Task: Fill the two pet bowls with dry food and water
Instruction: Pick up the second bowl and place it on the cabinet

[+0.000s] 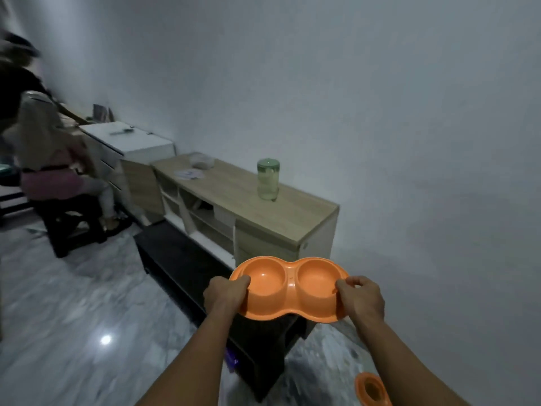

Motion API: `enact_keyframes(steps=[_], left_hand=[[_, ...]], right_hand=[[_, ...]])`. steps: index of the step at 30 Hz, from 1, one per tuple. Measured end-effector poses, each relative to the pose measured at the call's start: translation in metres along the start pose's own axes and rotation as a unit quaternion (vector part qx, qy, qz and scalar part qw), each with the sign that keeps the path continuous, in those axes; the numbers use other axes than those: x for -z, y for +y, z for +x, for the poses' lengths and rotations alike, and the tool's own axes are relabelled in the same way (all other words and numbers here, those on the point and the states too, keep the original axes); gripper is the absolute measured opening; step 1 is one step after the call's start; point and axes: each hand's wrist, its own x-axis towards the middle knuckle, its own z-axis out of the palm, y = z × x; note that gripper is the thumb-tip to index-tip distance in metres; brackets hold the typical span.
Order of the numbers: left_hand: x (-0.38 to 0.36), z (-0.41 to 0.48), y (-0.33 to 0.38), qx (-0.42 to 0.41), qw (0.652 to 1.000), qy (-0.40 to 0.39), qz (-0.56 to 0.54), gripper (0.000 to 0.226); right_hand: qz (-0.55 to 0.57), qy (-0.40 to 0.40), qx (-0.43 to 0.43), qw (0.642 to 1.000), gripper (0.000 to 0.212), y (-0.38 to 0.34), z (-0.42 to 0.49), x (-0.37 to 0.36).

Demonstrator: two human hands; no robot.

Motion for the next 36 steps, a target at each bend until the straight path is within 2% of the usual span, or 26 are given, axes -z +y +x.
enact_keyframes(steps=[4,7,12,17,26,31,36], left_hand=[[0.063,0.077,0.005,-0.004,0.999,0.048,-0.023,0.032],[0.107,0.14,0.012,-0.006,0.997,0.07,-0.022,0.038],[0.188,0.263,0.04,-0.011,0.996,0.088,-0.001,0.039],[0.242,0.377,0.082,-0.027,0.997,0.075,0.016,0.042],[0.231,0.559,0.152,-0.042,0.998,0.035,0.018,0.04],[0.204,0.666,0.203,-0.058,0.998,0.028,0.014,0.048],[0.178,0.74,0.245,-0.063,0.997,0.011,0.036,0.051]], right_hand=[[0.004,-0.049,0.019,0.999,0.032,-0.052,0.001,-0.096],[0.019,-0.076,0.023,0.997,0.03,-0.091,0.003,-0.166],[0.061,-0.085,0.001,0.995,0.024,-0.162,0.003,-0.296],[0.076,-0.066,-0.01,0.995,0.028,-0.23,0.02,-0.396],[0.038,-0.028,-0.006,0.999,0.018,-0.307,0.121,-0.52],[0.045,-0.012,-0.012,0.999,0.019,-0.345,0.205,-0.598],[0.039,0.028,-0.044,0.998,0.024,-0.372,0.263,-0.641]])
